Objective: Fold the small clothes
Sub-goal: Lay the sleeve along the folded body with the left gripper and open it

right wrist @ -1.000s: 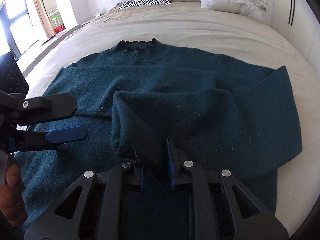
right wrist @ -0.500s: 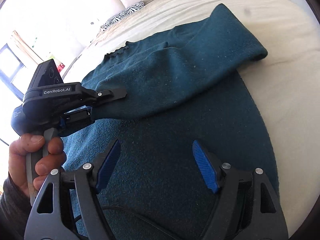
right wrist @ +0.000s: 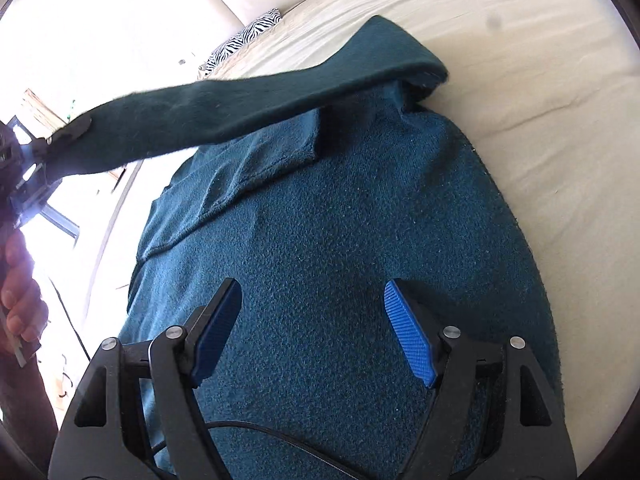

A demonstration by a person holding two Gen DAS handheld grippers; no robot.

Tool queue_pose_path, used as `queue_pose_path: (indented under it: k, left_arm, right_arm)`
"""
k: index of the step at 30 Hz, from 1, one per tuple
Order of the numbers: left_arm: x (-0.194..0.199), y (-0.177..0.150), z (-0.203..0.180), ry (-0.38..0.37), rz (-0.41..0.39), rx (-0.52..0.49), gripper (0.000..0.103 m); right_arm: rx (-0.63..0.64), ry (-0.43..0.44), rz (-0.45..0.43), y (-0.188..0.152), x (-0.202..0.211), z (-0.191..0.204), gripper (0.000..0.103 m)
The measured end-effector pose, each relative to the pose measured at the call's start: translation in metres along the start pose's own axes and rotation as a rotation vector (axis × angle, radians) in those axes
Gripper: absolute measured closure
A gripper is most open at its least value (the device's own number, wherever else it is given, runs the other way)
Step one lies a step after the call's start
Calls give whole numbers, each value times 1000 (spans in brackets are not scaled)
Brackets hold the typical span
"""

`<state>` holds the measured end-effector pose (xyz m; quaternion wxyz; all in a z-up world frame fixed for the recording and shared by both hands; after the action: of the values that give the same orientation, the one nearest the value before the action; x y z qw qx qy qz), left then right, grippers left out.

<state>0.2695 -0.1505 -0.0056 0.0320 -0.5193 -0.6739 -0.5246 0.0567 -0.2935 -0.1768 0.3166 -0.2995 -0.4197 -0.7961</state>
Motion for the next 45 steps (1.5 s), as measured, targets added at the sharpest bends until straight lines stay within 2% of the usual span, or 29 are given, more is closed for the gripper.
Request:
queue_pose_path:
  k: [4,9,14,18,21,22,25,31,36,41,43,45]
  left_arm:
    - [7,-11,57,43,25,79,95]
    - [4,-39,132,138,77,159,95]
    - [-8,-73,171,144,128,239,95]
    - [-17,-86,180,151,127,240,94]
    - [-17,-88,185,136,106,259,94]
    - [-16,-87,184,132,99,263,94]
    - [-13,-82,181,126,75,260,94]
    - [-10,-62,171,116,40,227,94]
    - [-14,-47,166,106,20,212,94]
    - [-32,-40,157,82,25,201,93]
    - [-42,-41,155,91,42,180,93]
    - [-48,-45,158,97,57,178,93]
  right_arm:
    - [-108,96,-7,20,4,-3,29]
    - [-264,198,-13,42,0,-6,29]
    - [-360,237,-18,53,-4,-21,29]
    - [-403,262,-41,68,2,-30,29]
    - [-420,314,-28,80,1,-27,29]
    - [-427,322,-8,82,-4,-26,29]
    - [-471,276,17,89,-25,-30,28]
    - [-615,367,-6,121,-67,-22,28]
    - [-712,440,-94,148,-74,-33,28]
    - [-795,472,-253,155,-48,-62,30]
    - [-803,463,-250,150,-50,-66,31]
    - [-749,429,-229,145,-53,-60,31]
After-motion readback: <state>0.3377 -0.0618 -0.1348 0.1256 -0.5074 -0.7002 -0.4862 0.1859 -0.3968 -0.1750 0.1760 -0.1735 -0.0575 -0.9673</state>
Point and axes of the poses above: each gripper's, at about its wrist camera, not at the fingertips, and x roughly against the way its jaws point, z to its left, y to its top, the point moved 10 cm from there along -x, roughly the way its jaws point, and after that the axes turned 6 degrees about -y, right-handed, at the moved point
